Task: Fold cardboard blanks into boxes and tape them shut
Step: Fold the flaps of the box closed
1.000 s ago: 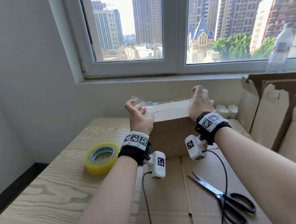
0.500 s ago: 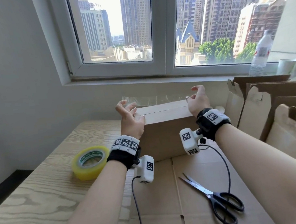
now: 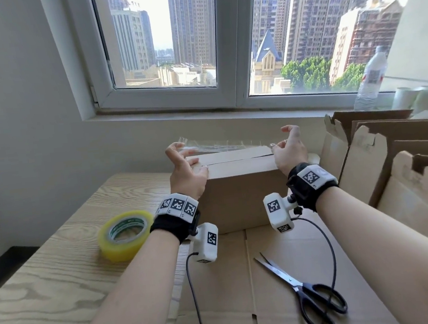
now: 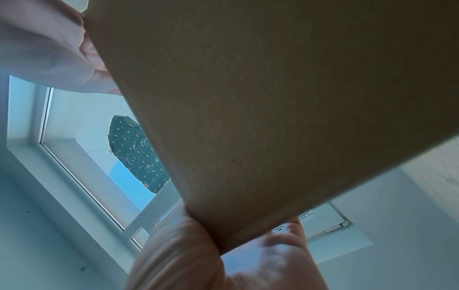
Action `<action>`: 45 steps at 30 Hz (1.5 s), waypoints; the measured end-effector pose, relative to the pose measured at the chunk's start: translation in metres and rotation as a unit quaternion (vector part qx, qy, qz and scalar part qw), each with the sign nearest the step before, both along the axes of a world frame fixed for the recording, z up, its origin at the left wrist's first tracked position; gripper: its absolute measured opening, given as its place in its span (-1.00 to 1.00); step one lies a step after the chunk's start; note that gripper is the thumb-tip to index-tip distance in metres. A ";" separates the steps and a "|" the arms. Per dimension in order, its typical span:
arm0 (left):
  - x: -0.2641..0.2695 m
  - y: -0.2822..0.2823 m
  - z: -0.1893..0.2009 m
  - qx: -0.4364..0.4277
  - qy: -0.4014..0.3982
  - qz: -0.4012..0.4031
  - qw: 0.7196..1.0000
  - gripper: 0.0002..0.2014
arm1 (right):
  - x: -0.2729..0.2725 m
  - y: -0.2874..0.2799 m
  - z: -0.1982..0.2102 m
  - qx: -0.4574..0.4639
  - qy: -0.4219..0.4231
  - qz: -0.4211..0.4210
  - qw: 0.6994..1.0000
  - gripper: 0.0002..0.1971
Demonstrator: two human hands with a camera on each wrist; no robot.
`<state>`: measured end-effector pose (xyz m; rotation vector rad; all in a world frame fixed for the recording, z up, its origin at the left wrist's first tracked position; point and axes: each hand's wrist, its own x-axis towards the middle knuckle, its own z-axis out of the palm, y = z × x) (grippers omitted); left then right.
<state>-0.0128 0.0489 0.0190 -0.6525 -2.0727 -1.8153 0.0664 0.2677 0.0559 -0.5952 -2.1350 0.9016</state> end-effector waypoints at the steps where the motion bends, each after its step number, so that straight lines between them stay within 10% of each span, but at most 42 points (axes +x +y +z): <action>1: 0.000 0.000 0.000 -0.007 0.002 0.006 1.000 -0.42 | 0.001 0.001 0.001 0.003 -0.009 0.002 1.000 -0.58; 18: 0.004 0.002 0.004 0.033 -0.058 0.012 0.998 -0.42 | -0.026 -0.027 0.012 0.054 -0.094 -0.001 0.994 -0.70; 25: 0.011 -0.003 0.018 0.209 -0.092 0.102 0.968 -0.87 | -0.025 -0.031 0.009 0.108 -0.130 0.004 0.986 -0.70; 45: 0.013 -0.011 0.001 0.253 -0.252 0.195 0.914 -0.76 | -0.024 -0.033 0.010 0.117 -0.153 -0.029 0.981 -0.67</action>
